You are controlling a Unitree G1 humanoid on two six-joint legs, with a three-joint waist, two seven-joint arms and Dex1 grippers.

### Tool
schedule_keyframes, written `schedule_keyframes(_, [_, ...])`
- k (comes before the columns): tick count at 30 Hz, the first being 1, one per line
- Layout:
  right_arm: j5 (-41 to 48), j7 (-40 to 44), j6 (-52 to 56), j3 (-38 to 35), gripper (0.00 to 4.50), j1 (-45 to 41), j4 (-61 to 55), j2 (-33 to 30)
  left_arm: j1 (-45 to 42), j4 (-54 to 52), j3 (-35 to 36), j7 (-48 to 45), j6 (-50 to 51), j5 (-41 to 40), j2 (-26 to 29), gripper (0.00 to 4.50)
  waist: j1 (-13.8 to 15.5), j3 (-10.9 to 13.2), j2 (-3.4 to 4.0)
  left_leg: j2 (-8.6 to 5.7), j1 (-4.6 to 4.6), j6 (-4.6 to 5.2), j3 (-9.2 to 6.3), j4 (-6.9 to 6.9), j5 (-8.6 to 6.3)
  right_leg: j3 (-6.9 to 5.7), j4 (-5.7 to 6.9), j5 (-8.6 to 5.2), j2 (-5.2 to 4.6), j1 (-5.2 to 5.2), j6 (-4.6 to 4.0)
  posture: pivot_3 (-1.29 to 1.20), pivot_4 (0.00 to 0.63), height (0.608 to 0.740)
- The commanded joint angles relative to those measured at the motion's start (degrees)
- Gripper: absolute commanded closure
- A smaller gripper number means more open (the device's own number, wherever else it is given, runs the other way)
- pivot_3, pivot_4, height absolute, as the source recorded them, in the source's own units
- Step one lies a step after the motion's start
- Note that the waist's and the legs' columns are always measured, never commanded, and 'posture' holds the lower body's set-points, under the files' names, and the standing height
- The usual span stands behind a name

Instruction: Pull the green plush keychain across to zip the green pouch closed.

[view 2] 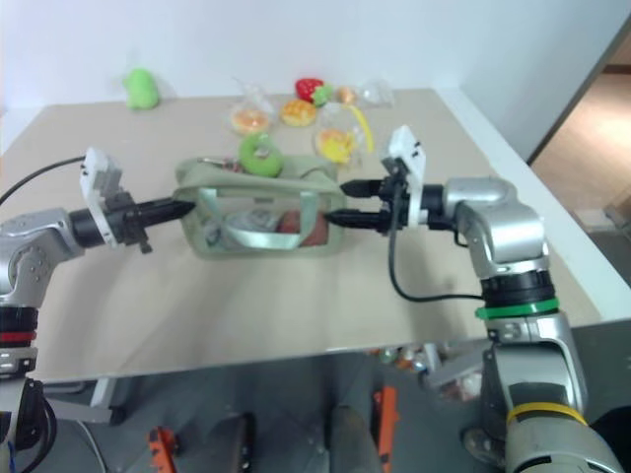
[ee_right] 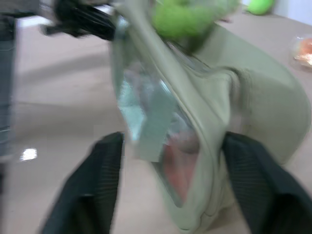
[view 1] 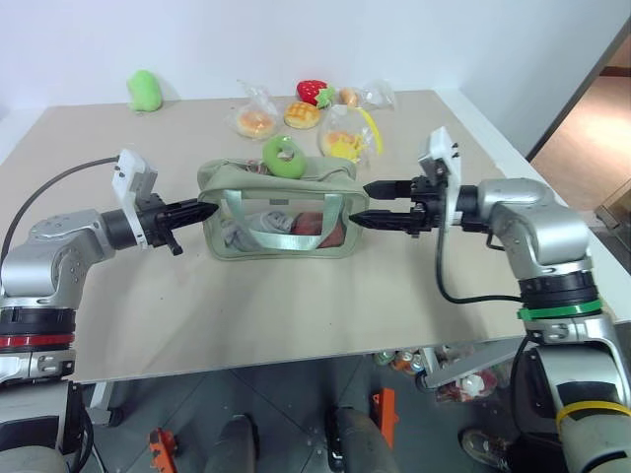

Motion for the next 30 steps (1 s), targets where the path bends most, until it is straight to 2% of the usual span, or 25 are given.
schedule_keyframes(1, [2.3,0.1,-2.2,-4.1,1.25,-3.7,-3.0,-1.3,-0.2,-2.1,1.3,0.1,-0.2,-0.8,0.3,4.5,0.0,0.0,0.0,0.0,0.0,0.0,0.0,0.0,0.0,0.0,0.0,0.0,0.0,0.0,0.0,0.0,0.15,0.74])
schedule_keyframes(3, [-2.6,-2.9,-8.5,-2.6,1.25,-5.7,-1.9,-1.0,-0.1,-2.4,1.3,0.2,-0.2,-0.9,0.2,4.5,0.0,0.0,0.0,0.0,0.03,0.0,0.01,0.01,0.0,0.01,0.0,-0.01,0.0,0.0,-0.02,0.0,0.15,0.74])
schedule_keyframes(6, [-13.3,-13.3,-17.3,1.5,1.25,-13.0,4.5,1.7,0.0,-2.5,1.2,0.4,-0.2,-0.9,-0.1,4.5,-0.2,0.0,0.0,0.0,0.06,0.0,0.03,0.01,0.0,0.01,0.0,-0.03,0.0,-0.04,-0.06,0.0,0.15,0.74])
schedule_keyframes(8, [-16.5,-17.7,-20.5,2.2,1.25,-16.5,8.8,4.0,0.0,-2.6,1.2,0.4,-0.1,-0.9,-0.2,4.5,-0.1,0.0,0.0,-0.01,0.05,0.05,0.03,0.01,0.04,0.02,0.0,-0.03,0.01,-0.08,-0.07,0.0,0.15,0.74])
schedule_keyframes(12, [-26.1,-25.4,-36.2,5.8,1.25,-20.5,15.3,6.5,0.3,-3.1,1.5,0.5,0.0,-1.0,-0.4,4.5,-0.1,0.0,-0.01,-0.01,0.01,0.1,0.03,-0.01,0.07,0.03,0.0,0.0,0.02,-0.07,-0.08,0.0,0.15,0.74])
schedule_keyframes(16, [-33.7,-27.7,-52.5,10.2,1.25,-21.0,16.8,6.2,0.5,-3.8,1.8,1.0,0.3,-1.3,-0.4,4.5,0.0,0.0,-0.01,-0.05,-0.09,0.08,0.02,-0.1,0.06,0.1,-0.04,0.11,0.01,-0.1,0.2,0.0,0.15,0.74])
schedule_keyframes(19, [-35.9,-26.7,-62.9,12.3,1.25,-20.3,16.3,5.5,1.1,-4.7,2.1,1.3,0.5,-1.6,-0.4,4.5,0.0,0.0,-0.01,-0.07,-0.1,0.08,0.02,-0.27,0.06,0.15,-0.04,0.05,0.03,-0.21,0.27,0.0,0.15,0.74])
schedule_keyframes(30, [-36.9,-22.2,-74.1,15.0,1.25,-18.2,18.1,5.8,2.2,-6.0,3.1,2.3,0.9,-2.6,0.3,4.5,-0.1,0.0,-0.01,-0.06,-0.03,0.09,0.01,-0.22,0.07,0.32,-0.03,-0.05,0.15,-0.15,-0.01,0.0,0.15,0.74])
